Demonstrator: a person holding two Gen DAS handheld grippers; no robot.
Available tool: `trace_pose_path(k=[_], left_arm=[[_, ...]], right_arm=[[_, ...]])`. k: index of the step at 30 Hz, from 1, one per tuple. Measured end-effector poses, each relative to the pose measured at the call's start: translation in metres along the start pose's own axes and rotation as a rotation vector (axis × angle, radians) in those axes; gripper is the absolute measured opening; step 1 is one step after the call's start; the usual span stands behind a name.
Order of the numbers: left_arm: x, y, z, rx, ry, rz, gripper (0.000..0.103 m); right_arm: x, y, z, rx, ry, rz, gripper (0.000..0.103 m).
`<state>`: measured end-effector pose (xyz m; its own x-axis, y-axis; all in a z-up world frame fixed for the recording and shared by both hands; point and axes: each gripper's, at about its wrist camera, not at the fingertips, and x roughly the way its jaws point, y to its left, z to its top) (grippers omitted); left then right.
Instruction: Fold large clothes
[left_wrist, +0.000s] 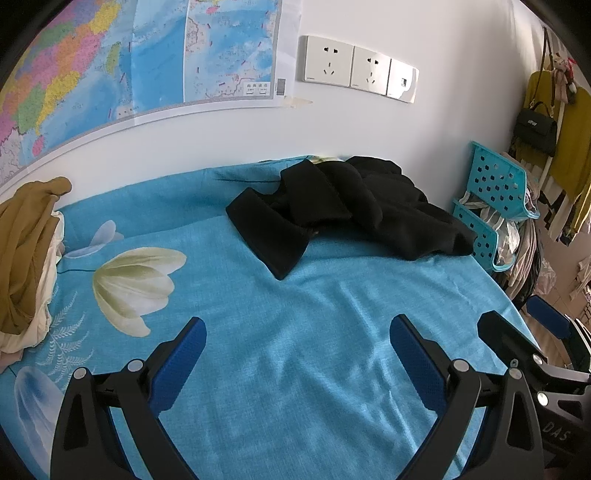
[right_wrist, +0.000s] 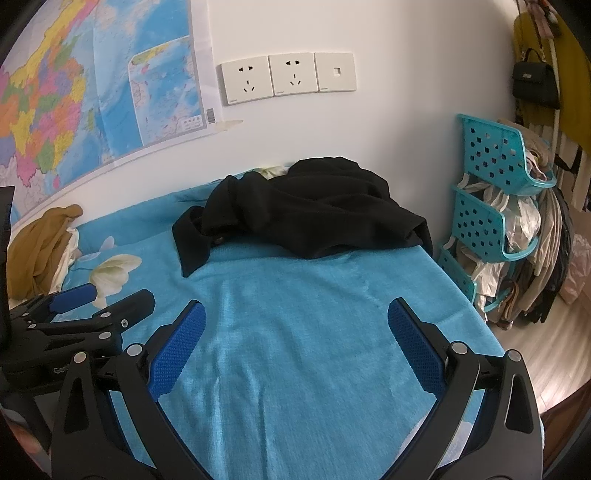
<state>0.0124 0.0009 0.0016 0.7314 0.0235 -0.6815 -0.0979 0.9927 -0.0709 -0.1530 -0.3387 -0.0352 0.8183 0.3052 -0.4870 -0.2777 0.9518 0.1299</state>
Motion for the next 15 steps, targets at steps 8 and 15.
trace_pose_path(k=[8, 15], left_arm=[[0.010, 0.004, 0.003, -0.009, 0.016, 0.009, 0.097], [0.024, 0.013, 0.013, -0.010, 0.042, 0.012, 0.097]], right_arm=[[0.008, 0.006, 0.004, -0.035, 0.008, 0.003, 0.098], [0.026, 0.013, 0.016, -0.116, 0.027, 0.013, 0.098]])
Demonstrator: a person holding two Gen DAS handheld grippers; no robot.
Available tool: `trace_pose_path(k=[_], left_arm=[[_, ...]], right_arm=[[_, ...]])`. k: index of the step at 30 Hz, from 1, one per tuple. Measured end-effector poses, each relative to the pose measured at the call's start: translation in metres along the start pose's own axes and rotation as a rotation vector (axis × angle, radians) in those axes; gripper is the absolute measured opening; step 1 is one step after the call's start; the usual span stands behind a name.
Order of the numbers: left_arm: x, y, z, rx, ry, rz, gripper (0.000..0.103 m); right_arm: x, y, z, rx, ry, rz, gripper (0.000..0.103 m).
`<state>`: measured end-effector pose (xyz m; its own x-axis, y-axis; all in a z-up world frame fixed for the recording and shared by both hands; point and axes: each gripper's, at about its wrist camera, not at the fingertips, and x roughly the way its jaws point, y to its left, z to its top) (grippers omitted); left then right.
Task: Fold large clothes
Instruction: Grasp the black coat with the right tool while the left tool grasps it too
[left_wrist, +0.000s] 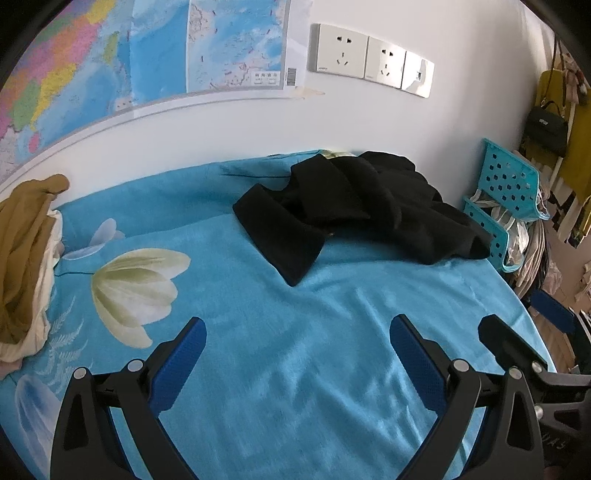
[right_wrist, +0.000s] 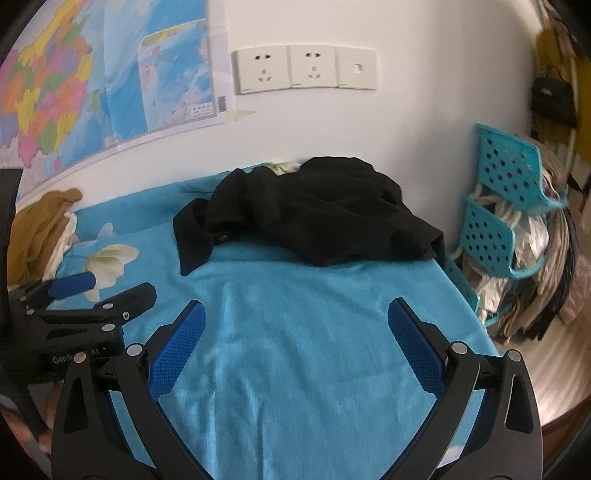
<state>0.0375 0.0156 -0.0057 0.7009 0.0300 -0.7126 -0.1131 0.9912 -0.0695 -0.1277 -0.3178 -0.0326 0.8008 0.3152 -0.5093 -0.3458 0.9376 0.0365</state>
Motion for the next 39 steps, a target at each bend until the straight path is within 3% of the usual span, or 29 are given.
trace_pose_path(k=[8, 11, 13, 17, 19, 20, 21, 23, 30, 36, 39], left_arm=[[0.029, 0.028, 0.027, -0.014, 0.026, 0.096, 0.097], [0.040, 0.041, 0.032, -0.028, 0.040, 0.124, 0.097], [0.044, 0.047, 0.034, -0.040, 0.050, 0.127, 0.097], [0.052, 0.060, 0.037, -0.044, 0.055, 0.149, 0.097], [0.057, 0.065, 0.040, -0.041, 0.057, 0.157, 0.097], [0.059, 0.066, 0.041, -0.040, 0.060, 0.162, 0.097], [0.062, 0.069, 0.043, -0.039, 0.063, 0.163, 0.097], [0.068, 0.073, 0.046, -0.036, 0.065, 0.162, 0.097], [0.086, 0.079, 0.063, 0.019, 0.031, 0.098, 0.097], [0.094, 0.037, 0.090, 0.134, -0.069, -0.115, 0.097], [0.098, -0.002, 0.104, 0.223, -0.139, -0.235, 0.097]], right_arm=[[0.078, 0.020, 0.047, -0.285, 0.068, -0.039, 0.098], [0.115, 0.032, 0.056, -0.389, 0.118, -0.027, 0.097], [0.140, 0.039, 0.059, -0.477, 0.147, -0.079, 0.098], [0.177, 0.043, 0.061, -0.577, 0.185, -0.099, 0.097], [0.180, 0.041, 0.068, -0.567, 0.156, -0.075, 0.092], [0.181, 0.039, 0.074, -0.546, 0.183, -0.017, 0.057], [0.180, 0.036, 0.080, -0.523, 0.188, 0.003, 0.030], [0.167, 0.029, 0.093, -0.491, 0.161, 0.052, 0.015], [0.085, -0.034, 0.161, -0.254, -0.026, 0.138, 0.010], [0.039, -0.114, 0.202, -0.042, -0.128, 0.187, 0.010], [0.034, -0.127, 0.202, -0.008, -0.156, 0.194, 0.010]])
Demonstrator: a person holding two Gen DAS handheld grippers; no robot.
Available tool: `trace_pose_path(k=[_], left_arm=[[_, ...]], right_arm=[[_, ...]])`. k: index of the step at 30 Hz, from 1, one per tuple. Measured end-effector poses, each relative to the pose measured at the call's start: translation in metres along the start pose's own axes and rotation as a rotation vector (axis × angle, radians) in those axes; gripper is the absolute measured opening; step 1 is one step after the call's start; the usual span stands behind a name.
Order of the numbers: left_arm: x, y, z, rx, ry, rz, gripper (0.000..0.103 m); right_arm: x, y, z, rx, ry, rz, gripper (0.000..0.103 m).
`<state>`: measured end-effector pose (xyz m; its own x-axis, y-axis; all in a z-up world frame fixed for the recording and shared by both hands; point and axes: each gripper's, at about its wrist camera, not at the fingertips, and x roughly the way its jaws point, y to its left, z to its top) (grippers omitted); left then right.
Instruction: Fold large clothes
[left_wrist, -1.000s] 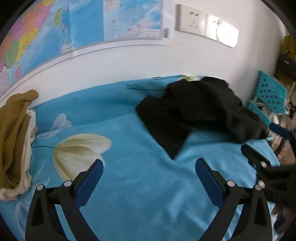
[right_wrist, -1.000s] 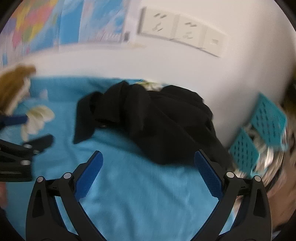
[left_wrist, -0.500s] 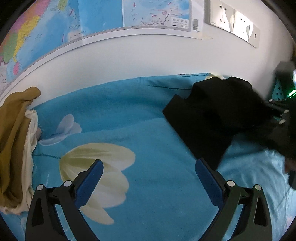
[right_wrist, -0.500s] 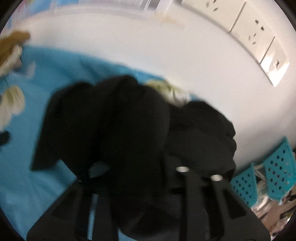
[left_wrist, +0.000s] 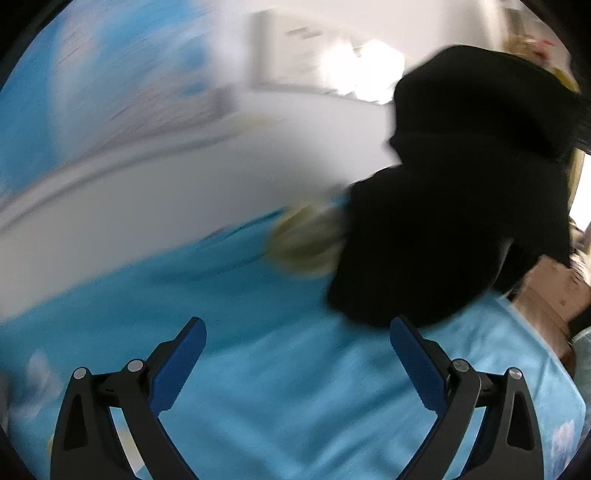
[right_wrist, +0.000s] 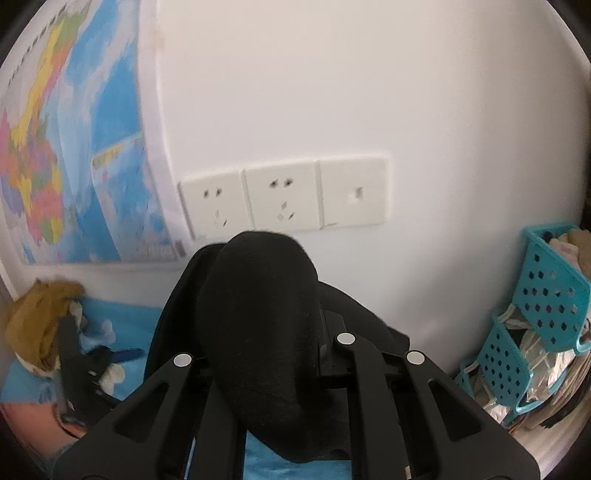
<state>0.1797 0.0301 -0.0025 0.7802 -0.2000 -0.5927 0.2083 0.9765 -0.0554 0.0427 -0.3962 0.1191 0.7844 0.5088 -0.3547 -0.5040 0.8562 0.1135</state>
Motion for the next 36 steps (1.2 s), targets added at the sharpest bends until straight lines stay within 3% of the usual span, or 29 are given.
trace_pose_path(k=[4, 7, 10, 12, 13, 14, 15, 18, 20, 22, 25, 27, 31, 36], left_arm=[[0.010, -0.045, 0.002, 0.147, -0.035, -0.185, 0.097], [0.016, -0.076, -0.011, 0.298, -0.051, -0.188, 0.097], [0.038, -0.092, -0.010, 0.338, 0.003, -0.131, 0.097], [0.054, -0.093, 0.002, 0.313, 0.012, -0.041, 0.083], [0.063, -0.090, 0.011, 0.284, 0.038, -0.024, 0.056], [0.071, -0.084, 0.020, 0.249, 0.063, -0.028, 0.007], [0.076, -0.080, 0.032, 0.195, 0.082, -0.042, 0.008], [0.061, -0.076, 0.071, 0.154, -0.015, 0.042, 0.007], [0.041, -0.077, 0.100, 0.133, -0.078, 0.065, 0.007], [0.005, -0.079, 0.132, 0.116, -0.190, 0.098, 0.007], [-0.044, -0.074, 0.168, 0.053, -0.266, 0.050, 0.007], [-0.095, -0.069, 0.184, 0.018, -0.367, 0.056, 0.007], [-0.195, -0.055, 0.189, -0.035, -0.526, 0.047, 0.007], [-0.344, -0.040, 0.156, -0.033, -0.749, 0.108, 0.007]], right_arm=[[-0.002, -0.009, 0.005, 0.026, -0.005, 0.001, 0.010], [-0.004, -0.020, 0.010, 0.047, -0.007, 0.005, 0.010], [-0.009, -0.022, 0.014, 0.034, -0.011, 0.010, 0.010], [-0.011, -0.023, 0.015, 0.028, -0.015, 0.009, 0.010], [-0.013, -0.024, 0.016, 0.031, -0.018, 0.005, 0.010], [-0.016, -0.025, 0.019, 0.024, -0.024, -0.006, 0.010], [-0.020, -0.026, 0.023, 0.021, -0.030, -0.024, 0.010], [-0.046, -0.031, 0.043, 0.008, -0.081, -0.072, 0.009], [-0.069, -0.029, 0.060, -0.020, -0.120, -0.101, 0.009], [-0.103, -0.018, 0.082, -0.068, -0.185, -0.130, 0.009], [-0.165, 0.008, 0.112, -0.134, -0.294, -0.141, 0.009], [-0.209, 0.032, 0.127, -0.190, -0.365, -0.142, 0.009], [-0.287, 0.070, 0.138, -0.246, -0.465, -0.105, 0.009], [-0.360, 0.110, 0.124, -0.296, -0.523, -0.013, 0.010]])
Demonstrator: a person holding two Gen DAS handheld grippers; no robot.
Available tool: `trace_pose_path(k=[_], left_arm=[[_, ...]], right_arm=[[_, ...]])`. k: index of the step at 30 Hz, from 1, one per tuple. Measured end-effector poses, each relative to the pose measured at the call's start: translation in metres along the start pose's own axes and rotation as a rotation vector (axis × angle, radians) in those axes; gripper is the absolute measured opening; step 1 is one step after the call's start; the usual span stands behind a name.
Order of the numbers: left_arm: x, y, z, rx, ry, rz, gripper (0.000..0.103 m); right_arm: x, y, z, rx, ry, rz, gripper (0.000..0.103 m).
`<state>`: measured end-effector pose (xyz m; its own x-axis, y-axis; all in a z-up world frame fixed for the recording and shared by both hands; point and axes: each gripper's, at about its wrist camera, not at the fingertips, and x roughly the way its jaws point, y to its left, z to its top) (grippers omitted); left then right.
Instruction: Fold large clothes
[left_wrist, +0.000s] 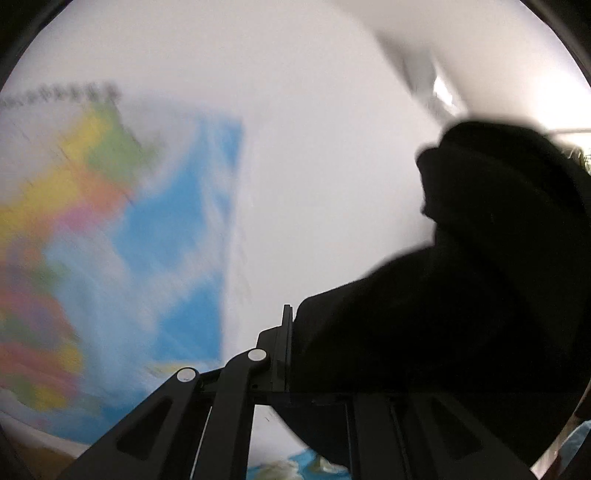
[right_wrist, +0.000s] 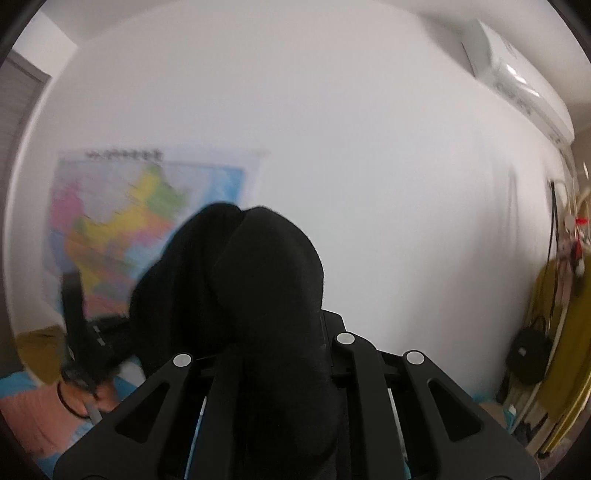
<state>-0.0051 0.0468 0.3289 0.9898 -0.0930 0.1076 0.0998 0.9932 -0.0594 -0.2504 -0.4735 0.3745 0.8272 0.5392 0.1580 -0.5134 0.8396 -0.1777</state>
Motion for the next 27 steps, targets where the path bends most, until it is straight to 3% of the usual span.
trace_pose_path(k=[3, 7, 9, 13, 17, 18, 21, 25, 26, 27], left_arm=[[-0.078, 0.010, 0.032, 0.032, -0.073, 0.038, 0.007], [-0.178, 0.012, 0.050, 0.129, -0.109, 0.125, 0.007], [-0.190, 0.009, 0.044, 0.158, -0.086, 0.172, 0.008], [-0.189, 0.024, 0.012, 0.197, 0.111, 0.261, 0.008], [-0.147, 0.073, -0.062, 0.148, 0.359, 0.358, 0.008], [-0.132, 0.089, -0.088, 0.123, 0.415, 0.389, 0.008], [-0.091, 0.117, -0.164, 0.138, 0.558, 0.484, 0.008], [-0.035, 0.158, -0.274, 0.087, 0.858, 0.508, 0.008], [-0.024, 0.167, -0.298, 0.081, 0.909, 0.503, 0.008], [-0.019, 0.173, -0.309, 0.075, 0.929, 0.515, 0.008]], right_arm=[[-0.029, 0.018, 0.005, 0.000, 0.004, 0.073, 0.011], [-0.055, 0.049, -0.006, 0.022, 0.007, 0.255, 0.013], [-0.043, 0.058, -0.023, 0.049, 0.054, 0.332, 0.017], [0.024, 0.073, -0.082, 0.126, 0.219, 0.440, 0.017], [0.135, 0.093, -0.184, 0.233, 0.469, 0.515, 0.018], [0.156, 0.102, -0.206, 0.229, 0.526, 0.518, 0.018], [0.240, 0.124, -0.313, 0.304, 0.761, 0.508, 0.016], [0.297, 0.134, -0.417, 0.380, 1.000, 0.434, 0.015], [0.302, 0.129, -0.433, 0.405, 1.030, 0.415, 0.020], [0.309, 0.125, -0.447, 0.427, 1.069, 0.387, 0.034]])
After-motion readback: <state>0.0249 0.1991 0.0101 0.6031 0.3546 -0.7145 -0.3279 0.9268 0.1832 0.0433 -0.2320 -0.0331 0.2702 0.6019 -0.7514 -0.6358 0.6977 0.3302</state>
